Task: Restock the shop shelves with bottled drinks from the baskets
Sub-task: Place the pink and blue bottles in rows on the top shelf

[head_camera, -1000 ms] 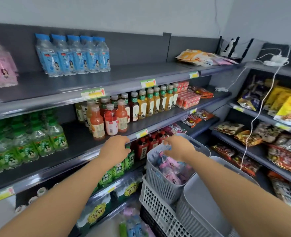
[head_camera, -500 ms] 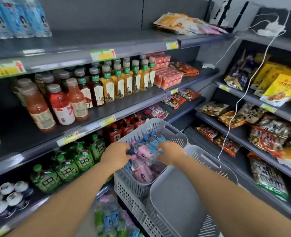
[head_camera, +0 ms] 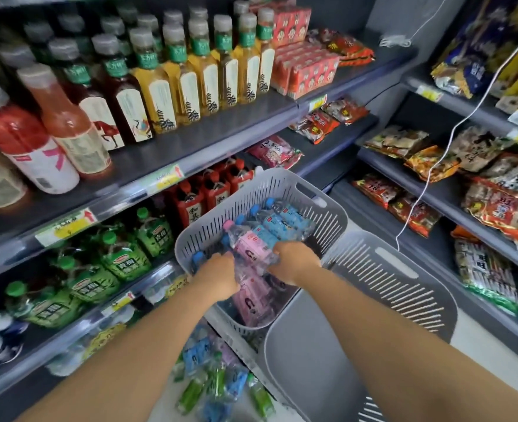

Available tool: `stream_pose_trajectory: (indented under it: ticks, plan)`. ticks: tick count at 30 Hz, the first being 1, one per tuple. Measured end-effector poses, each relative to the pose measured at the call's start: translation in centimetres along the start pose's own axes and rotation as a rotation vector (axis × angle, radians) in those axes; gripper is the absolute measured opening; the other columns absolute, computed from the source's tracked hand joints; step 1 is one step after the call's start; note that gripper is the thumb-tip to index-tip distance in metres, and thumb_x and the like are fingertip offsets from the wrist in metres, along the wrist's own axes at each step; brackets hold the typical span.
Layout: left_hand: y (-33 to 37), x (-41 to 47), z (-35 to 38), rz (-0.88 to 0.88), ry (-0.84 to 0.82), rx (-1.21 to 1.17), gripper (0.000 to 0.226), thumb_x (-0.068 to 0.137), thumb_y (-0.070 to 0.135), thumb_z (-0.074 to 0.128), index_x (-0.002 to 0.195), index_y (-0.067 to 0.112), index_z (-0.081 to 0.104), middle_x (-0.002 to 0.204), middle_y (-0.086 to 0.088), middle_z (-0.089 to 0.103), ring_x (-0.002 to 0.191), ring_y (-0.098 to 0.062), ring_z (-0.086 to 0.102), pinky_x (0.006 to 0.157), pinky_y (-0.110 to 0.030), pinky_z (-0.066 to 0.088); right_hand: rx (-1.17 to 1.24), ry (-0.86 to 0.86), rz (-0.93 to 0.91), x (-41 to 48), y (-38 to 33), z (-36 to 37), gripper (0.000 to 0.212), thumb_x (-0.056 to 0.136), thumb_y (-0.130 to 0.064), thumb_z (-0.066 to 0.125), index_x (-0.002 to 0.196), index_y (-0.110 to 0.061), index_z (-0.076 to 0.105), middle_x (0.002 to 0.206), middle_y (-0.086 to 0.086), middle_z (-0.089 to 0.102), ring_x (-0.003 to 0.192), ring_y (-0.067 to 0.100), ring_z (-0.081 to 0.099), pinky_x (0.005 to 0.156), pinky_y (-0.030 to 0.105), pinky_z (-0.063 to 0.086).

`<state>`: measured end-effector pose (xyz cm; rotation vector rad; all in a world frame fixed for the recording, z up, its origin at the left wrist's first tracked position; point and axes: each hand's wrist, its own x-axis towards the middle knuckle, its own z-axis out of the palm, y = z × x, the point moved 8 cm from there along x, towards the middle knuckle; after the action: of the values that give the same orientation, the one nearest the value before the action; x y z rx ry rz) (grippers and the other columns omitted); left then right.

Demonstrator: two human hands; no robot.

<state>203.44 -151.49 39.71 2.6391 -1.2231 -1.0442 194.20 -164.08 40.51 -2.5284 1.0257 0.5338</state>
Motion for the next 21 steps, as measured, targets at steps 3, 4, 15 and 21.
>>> stream_pose_trajectory:
  ticks: [3,4,15,21]
  plan:
    - [-0.5,2.3,1.4,-0.083,-0.041,-0.081,0.092,0.084,0.015,0.069,0.150,0.004,0.005,0.144,-0.018,0.030,0.117,-0.030,0.050,0.085,-0.034,0.047,0.033,0.003,0.012,2.8,-0.5,1.2,0.050,0.089,-0.039,0.059,0.130,-0.013,0.048,0.126,0.012,0.054,0.113,0.032,0.053,0.089,0.042,0.051]
    - [-0.7,3.2,1.8,-0.107,-0.049,-0.130,0.102,0.083,0.014,0.070,0.151,0.004,-0.005,0.149,-0.019,0.025,0.119,-0.030,0.049,0.090,-0.034,0.048,0.050,0.009,0.018,3.7,-0.7,1.6,0.055,0.089,-0.040,0.060,0.133,-0.012,0.044,0.129,0.013,0.052,0.116,0.033,0.052,0.091,0.043,0.050]
    - [-2.8,6.4,4.0,-0.293,-0.077,-0.774,0.089,0.060,0.011,0.089,0.133,0.003,0.040,0.126,-0.011,0.056,0.115,-0.029,0.054,0.087,-0.043,0.053,0.001,0.055,0.032,8.3,-1.4,4.2,0.064,0.081,-0.039,0.071,0.130,-0.014,0.039,0.128,0.010,0.049,0.115,0.033,0.050,0.088,0.044,0.051]
    - [-3.0,5.5,4.0,-0.262,-0.042,-0.838,0.068,0.054,0.014,0.090,0.112,0.009,0.054,0.124,0.003,0.058,0.111,-0.022,0.056,0.094,-0.044,0.048,0.230,-0.015,0.092,7.9,-0.4,4.0,0.064,0.080,-0.025,0.071,0.135,-0.016,0.038,0.110,0.005,0.059,0.097,0.026,0.060,0.078,0.036,0.053]
